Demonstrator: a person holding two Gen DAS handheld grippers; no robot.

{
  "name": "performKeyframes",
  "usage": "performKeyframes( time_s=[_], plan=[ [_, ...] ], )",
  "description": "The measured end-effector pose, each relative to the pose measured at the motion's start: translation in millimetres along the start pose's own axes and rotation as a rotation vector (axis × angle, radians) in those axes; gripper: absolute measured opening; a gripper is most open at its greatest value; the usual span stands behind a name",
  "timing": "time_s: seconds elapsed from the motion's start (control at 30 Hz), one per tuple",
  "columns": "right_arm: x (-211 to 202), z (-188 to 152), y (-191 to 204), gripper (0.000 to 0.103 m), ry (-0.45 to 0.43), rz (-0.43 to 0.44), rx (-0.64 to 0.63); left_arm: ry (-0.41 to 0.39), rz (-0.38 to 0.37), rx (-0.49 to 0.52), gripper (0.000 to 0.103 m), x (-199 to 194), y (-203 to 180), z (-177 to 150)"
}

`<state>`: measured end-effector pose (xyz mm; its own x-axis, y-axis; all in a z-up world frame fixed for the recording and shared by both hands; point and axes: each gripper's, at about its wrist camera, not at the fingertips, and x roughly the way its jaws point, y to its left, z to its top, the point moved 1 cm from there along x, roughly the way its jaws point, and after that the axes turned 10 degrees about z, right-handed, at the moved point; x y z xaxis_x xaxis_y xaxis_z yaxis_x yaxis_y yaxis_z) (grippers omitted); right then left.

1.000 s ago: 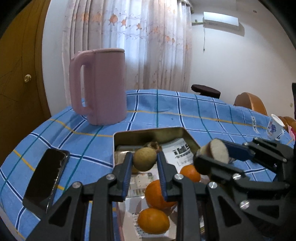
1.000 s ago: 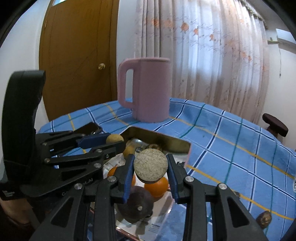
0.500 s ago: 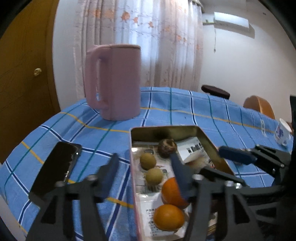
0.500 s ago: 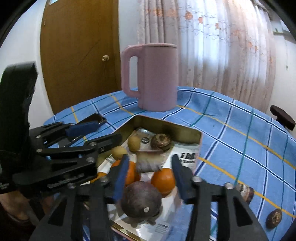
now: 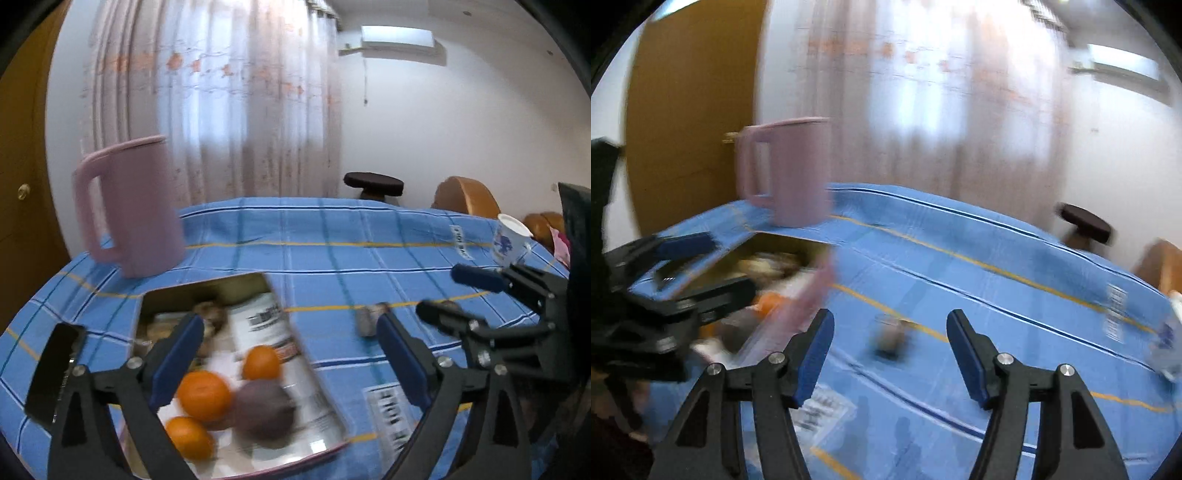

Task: Organize fruits
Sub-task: 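Open both tools to drop the kiwi and biscuit into the box, then grasp the striped cylinder with the left tool while the right tool grasps the brown fruit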

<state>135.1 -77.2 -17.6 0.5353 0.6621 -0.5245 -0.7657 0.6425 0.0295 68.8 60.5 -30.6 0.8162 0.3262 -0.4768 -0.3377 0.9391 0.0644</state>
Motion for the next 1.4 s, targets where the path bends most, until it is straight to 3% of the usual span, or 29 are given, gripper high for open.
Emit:
performKeyframes(
  time_s=[0.23, 0.47, 0.6, 0.7, 0.73, 0.8, 0.93, 1.07, 1.33, 1.4],
  plan=[
    [4.4, -21.7, -60.9, 0.065, 0.083, -0.147, 0.151, 0.047, -0.072, 0.095, 0.097, 19.5, -63.5, 4.7],
    [27.3, -34.1, -84.8, 0.065, 0.168, -0.114, 0.245, 0.121, -0.045, 0.121, 0.097, 45.1, -77.5, 2.1],
    [38.7, -39.0, -88.4, 0.051, 0.223, -0.074, 0.280, 0.153, -0.048, 0.115, 0.097, 55.0, -78.3, 0.0],
    [47.0, -39.9, -89.8, 0.047, 0.259, -0.043, 0.289, 0.169, -0.054, 0.144, 0.097, 61.8, -85.8, 0.2],
    [49.6, -40.4, -89.9, 0.041, 0.271, -0.044, 0.290, 0.187, -0.060, 0.152, 0.096, 65.6, -88.6, -0.2],
    [48.7, -41.7, -89.9, 0.041, 0.267, -0.046, 0.290, 0.207, -0.073, 0.161, 0.094, 70.1, -92.1, -0.8],
    [41.8, -41.6, -92.4, 0.041, 0.234, -0.054, 0.308, 0.244, -0.095, 0.171, 0.081, 78.6, -99.7, -1.3],
    [34.4, -41.0, -94.4, 0.041, 0.207, -0.057, 0.319, 0.298, -0.090, 0.150, 0.076, 92.3, -102.1, -2.7],
    [33.2, -39.1, -89.0, 0.041, 0.202, -0.053, 0.293, 0.369, -0.086, 0.087, 0.040, 113.6, -99.7, -3.3],
    [33.3, -38.7, -88.4, 0.041, 0.199, -0.046, 0.286, 0.367, -0.091, 0.090, 0.040, 113.1, -100.2, -3.8]
  ],
)
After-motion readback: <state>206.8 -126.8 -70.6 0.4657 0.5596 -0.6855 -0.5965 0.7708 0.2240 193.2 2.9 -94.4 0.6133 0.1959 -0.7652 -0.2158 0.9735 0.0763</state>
